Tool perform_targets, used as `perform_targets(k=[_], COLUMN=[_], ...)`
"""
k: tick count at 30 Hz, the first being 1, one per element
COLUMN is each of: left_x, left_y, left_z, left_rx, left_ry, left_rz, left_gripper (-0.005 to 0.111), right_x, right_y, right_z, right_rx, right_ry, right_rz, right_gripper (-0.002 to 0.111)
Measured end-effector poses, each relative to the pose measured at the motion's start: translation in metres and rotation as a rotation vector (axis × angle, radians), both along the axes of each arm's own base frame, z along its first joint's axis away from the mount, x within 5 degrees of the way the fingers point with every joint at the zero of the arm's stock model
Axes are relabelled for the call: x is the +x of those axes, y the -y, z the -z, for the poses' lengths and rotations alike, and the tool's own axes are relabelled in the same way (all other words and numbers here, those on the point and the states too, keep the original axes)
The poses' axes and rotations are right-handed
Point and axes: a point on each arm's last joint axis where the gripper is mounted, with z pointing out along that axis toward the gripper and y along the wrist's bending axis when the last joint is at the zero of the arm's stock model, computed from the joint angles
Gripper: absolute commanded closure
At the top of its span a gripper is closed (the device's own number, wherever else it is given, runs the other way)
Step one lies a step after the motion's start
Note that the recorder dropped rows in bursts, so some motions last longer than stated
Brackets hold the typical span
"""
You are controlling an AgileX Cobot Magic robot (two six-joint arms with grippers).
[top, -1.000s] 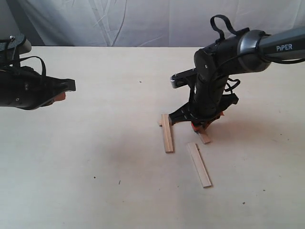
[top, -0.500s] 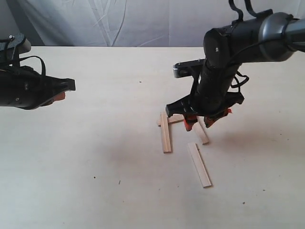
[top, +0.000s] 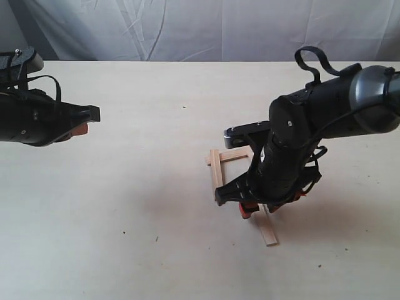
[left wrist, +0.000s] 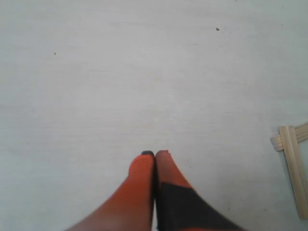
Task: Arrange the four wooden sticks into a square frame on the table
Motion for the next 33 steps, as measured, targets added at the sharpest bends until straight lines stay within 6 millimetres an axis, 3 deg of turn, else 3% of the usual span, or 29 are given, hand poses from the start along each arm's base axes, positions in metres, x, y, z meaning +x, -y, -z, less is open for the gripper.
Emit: perform_targets(k=[4, 7, 11, 14, 18, 21, 27, 33], left_x=[0.000, 0.000, 0.000, 0.000, 0.000, 0.000, 0.000, 0.001], left_y=[0.000, 0.000, 0.000, 0.000, 0.000, 0.000, 0.000, -0.001], left_z=[0.000, 0.000, 0.000, 0.000, 0.000, 0.000, 0.000, 0.000], left_rx=[0.000, 0.000, 0.001, 0.003, 0.003, 0.003, 0.003, 0.003], left_ry=[0.000, 0.000, 0.003, 0.006, 0.006, 0.006, 0.006, 0.008], left_rz=[0.000, 0.000, -0.002, -0.005, -0.005, -0.005, -0.005, -0.008], left_gripper=[0.107, 0.107, 0.107, 0.107, 0.107, 0.107, 0.107, 0.107], right_x=[0.000, 0.000, 0.002, 0.005, 0.018, 0.024, 0.025, 0.028], right_y=[0.001, 0.002, 0.002, -0.001, -0.009, -0.013, -0.017, -0.020], right_z=[0.012, 0.013, 0.010, -0.007, -0.046, -0.058, -0.041, -0.026], right_rx=[-0.032, -0.048, -0.049, -0.051, -0.040, -0.044, -0.072, -0.089], right_ry=[-0.026, -0.026, -0.018, 0.006, 0.131, 0.203, 0.206, 0.215], right_rz=[-0.012, -0.027, -0.040, -0.115, -0.381, -0.616, -1.043, -1.235], right_gripper=[0.082, 0.109, 0.108, 0.108, 0.109, 0.109, 0.109, 0.109])
